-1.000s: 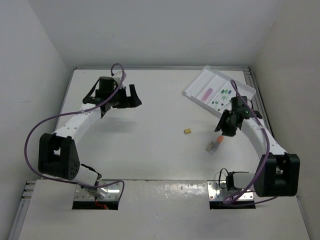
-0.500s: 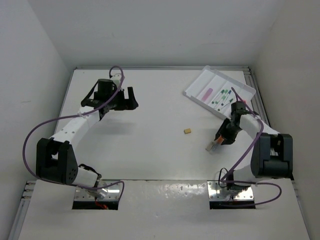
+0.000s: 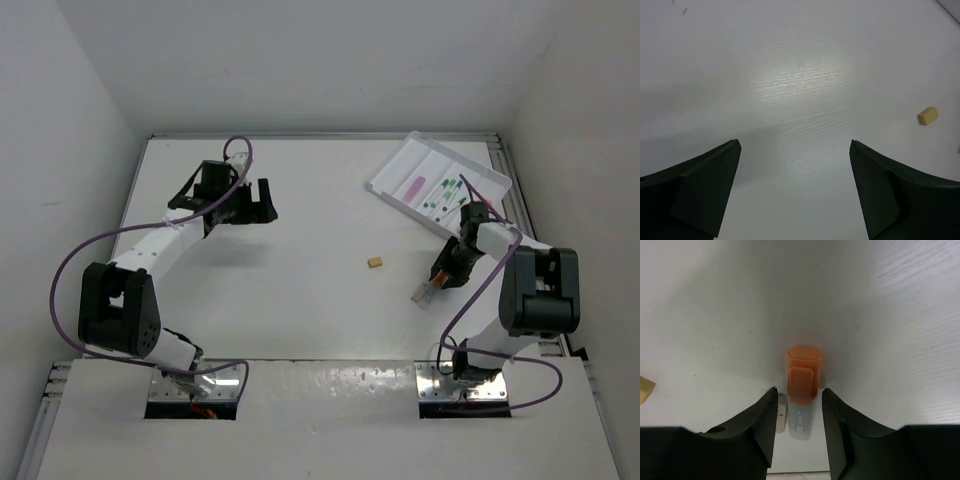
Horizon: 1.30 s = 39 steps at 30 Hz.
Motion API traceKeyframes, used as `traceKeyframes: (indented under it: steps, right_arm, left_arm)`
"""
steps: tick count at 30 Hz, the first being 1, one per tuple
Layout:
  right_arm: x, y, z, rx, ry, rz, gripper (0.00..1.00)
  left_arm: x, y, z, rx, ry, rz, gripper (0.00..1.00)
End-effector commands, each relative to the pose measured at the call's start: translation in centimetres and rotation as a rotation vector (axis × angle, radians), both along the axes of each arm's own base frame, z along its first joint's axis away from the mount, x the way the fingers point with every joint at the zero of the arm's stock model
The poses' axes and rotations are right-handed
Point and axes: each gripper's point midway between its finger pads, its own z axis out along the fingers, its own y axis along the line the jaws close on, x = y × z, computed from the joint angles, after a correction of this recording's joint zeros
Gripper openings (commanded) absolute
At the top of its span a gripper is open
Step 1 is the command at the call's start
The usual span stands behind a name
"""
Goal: Sort the stationery into containers
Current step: Grab a piece of stationery with the right arm, then place the stationery into the container
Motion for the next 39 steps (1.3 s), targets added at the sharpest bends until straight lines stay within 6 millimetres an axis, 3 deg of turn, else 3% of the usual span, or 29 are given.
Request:
traceKeyframes:
  steps: [1, 9, 10, 13, 16, 19, 20, 22, 23, 24, 25, 26, 27, 28, 29, 30, 31, 32, 33, 34, 35, 36, 37, 39]
  right_arm:
    - [2.0, -1.2, 0.2, -0.032, -0.039, -0.010, 0.40]
    - [0.5, -1.9, -0.8, -0.029, 0.006, 0.001, 0.36]
    - [0.6, -1.7, -0.6, -0.021, 0.002, 0.007, 0.23]
    - [1.3, -1.7, 0.3, -0.010, -0.020, 0.023, 0.00]
    - [2.7, -0.5, 3.1, 0.050, -0.075, 0.054, 0.00]
    - [5.8, 0.4, 7.7, 0.069, -0.207, 0.077, 0.00]
    - [8.1, 0.5, 10.6, 0.071, -0.320, 0.084, 0.00]
    - [11.1, 0.9, 13.8, 0.068, -0.447, 0.101, 0.00]
    - [14.0, 1.2, 16.5, 0.062, -0.540, 0.127, 0.00]
    - [15.6, 1.4, 17.6, 0.055, -0.572, 0.141, 0.00]
    - [18.0, 1.3, 20.9, 0.038, -0.642, 0.145, 0.00]
    - [19.7, 1.3, 19.8, 0.043, -0.611, 0.138, 0.00]
    - [21.1, 1.4, 20.4, 0.053, -0.624, 0.124, 0.00]
    - [23.4, 1.3, 23.0, 0.049, -0.695, 0.124, 0.00]
    - [24.7, 1.3, 23.2, 0.042, -0.712, 0.124, 0.00]
    - [26.4, 1.3, 21.6, 0.034, -0.696, 0.131, 0.00]
    - [28.3, 1.2, 23.6, 0.015, -0.764, 0.141, 0.00]
    - [29.4, 1.4, 23.5, 0.007, -0.770, 0.150, 0.00]
    - [30.8, 1.3, 21.0, 0.003, -0.732, 0.154, 0.00]
    - [32.3, 1.0, 22.6, -0.010, -0.773, 0.154, 0.00]
    - [33.1, 0.7, 22.1, -0.017, -0.770, 0.148, 0.00]
    - [34.2, 0.5, 19.7, -0.017, -0.734, 0.147, 0.00]
    - [35.3, 0.2, 20.6, -0.026, -0.771, 0.147, 0.00]
    - [36.5, -0.1, 19.1, -0.037, -0.774, 0.147, 0.00]
  left_arm:
    - [1.1, -0.4, 2.0, -0.006, -0.051, -0.002, 0.97]
    - [1.5, -0.2, 1.6, 0.003, -0.033, 0.014, 0.96]
    - [1.5, -0.2, 1.4, 0.002, -0.029, 0.016, 0.96]
    - [1.6, -0.4, 1.3, -0.001, -0.020, 0.012, 0.95]
    - [1.7, -0.6, 1.4, -0.008, -0.016, 0.006, 0.95]
    - [2.0, -0.4, 1.6, -0.002, -0.025, 0.009, 0.95]
    - [2.3, -0.5, 2.0, -0.002, -0.037, 0.005, 0.95]
    - [2.6, -0.9, 2.0, -0.012, -0.037, -0.011, 0.95]
    - [3.0, -1.1, 2.2, -0.020, -0.046, -0.016, 0.94]
    - [3.1, -1.4, 2.3, -0.029, -0.050, -0.029, 0.95]
    - [3.2, -1.8, 2.5, -0.046, -0.057, -0.042, 0.95]
    - [3.4, -1.9, 2.5, -0.055, -0.053, -0.041, 0.94]
    - [3.5, -2.1, 2.5, -0.063, -0.050, -0.043, 0.94]
    - [3.6, -2.4, 2.5, -0.068, -0.053, -0.049, 0.94]
    - [3.6, -2.5, 2.4, -0.071, -0.050, -0.051, 0.94]
    - [3.6, -2.6, 2.3, -0.071, -0.051, -0.053, 0.94]
    - [3.8, -2.6, 2.4, -0.072, -0.061, -0.054, 0.94]
    - [3.8, -2.7, 2.1, -0.070, -0.059, -0.056, 0.93]
    - [3.7, -2.7, 2.0, -0.068, -0.056, -0.057, 0.93]
    - [3.7, -2.7, 1.8, -0.067, -0.055, -0.060, 0.93]
    - [3.7, -2.7, 1.5, -0.064, -0.051, -0.060, 0.94]
    - [3.7, -2.7, 1.3, -0.065, -0.047, -0.060, 0.94]
    - [3.6, -2.7, 0.9, -0.064, -0.041, -0.062, 0.94]
    - [3.4, -2.7, 0.3, -0.068, -0.029, -0.067, 0.94]
